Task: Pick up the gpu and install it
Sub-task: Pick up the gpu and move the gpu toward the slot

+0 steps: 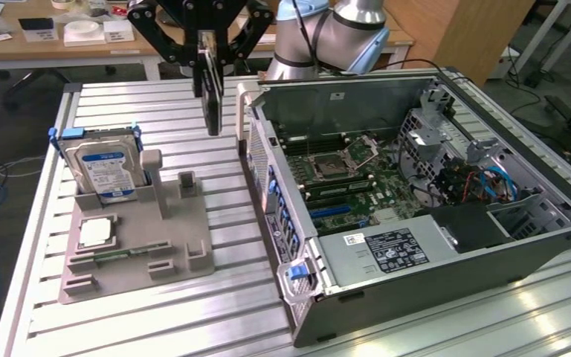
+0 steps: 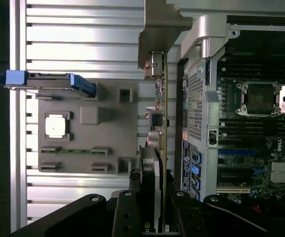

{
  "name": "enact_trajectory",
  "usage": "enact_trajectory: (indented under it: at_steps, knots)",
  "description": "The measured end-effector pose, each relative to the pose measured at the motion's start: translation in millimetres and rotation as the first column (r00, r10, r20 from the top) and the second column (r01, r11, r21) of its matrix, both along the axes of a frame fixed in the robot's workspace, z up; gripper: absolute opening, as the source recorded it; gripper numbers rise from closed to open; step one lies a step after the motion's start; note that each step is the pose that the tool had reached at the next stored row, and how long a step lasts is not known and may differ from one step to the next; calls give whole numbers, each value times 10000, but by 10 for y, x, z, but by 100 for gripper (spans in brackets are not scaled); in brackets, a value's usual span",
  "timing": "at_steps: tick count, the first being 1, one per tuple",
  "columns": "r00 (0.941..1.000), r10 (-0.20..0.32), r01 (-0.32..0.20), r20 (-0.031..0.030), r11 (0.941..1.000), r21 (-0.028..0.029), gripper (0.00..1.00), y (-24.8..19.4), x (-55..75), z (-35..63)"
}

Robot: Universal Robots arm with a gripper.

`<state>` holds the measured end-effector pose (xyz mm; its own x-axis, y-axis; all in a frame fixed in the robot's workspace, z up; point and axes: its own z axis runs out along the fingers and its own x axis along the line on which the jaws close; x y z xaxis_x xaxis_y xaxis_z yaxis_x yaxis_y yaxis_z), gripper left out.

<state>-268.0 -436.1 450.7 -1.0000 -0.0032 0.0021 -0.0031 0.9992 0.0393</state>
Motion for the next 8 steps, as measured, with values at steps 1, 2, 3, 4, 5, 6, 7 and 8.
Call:
enact_trajectory:
  at_steps: [1,2,3,4,5,6,7,8]
  knots:
    - [10000,0,0,0,10000,0,28,0,9,0]
    - [10000,0,0,0,10000,0,28,0,19,0]
    - [10000,0,0,0,10000,0,28,0,28,0]
    - [10000,0,0,0,10000,0,28,0,36,0]
    - [10000,0,0,0,10000,0,28,0,46,0]
    - [10000,1,-1,0,10000,0,28,0,56,0]
    - [10000,1,-1,0,10000,0,28,0,66,0]
    - [10000,1,-1,0,10000,0,28,0,77,0]
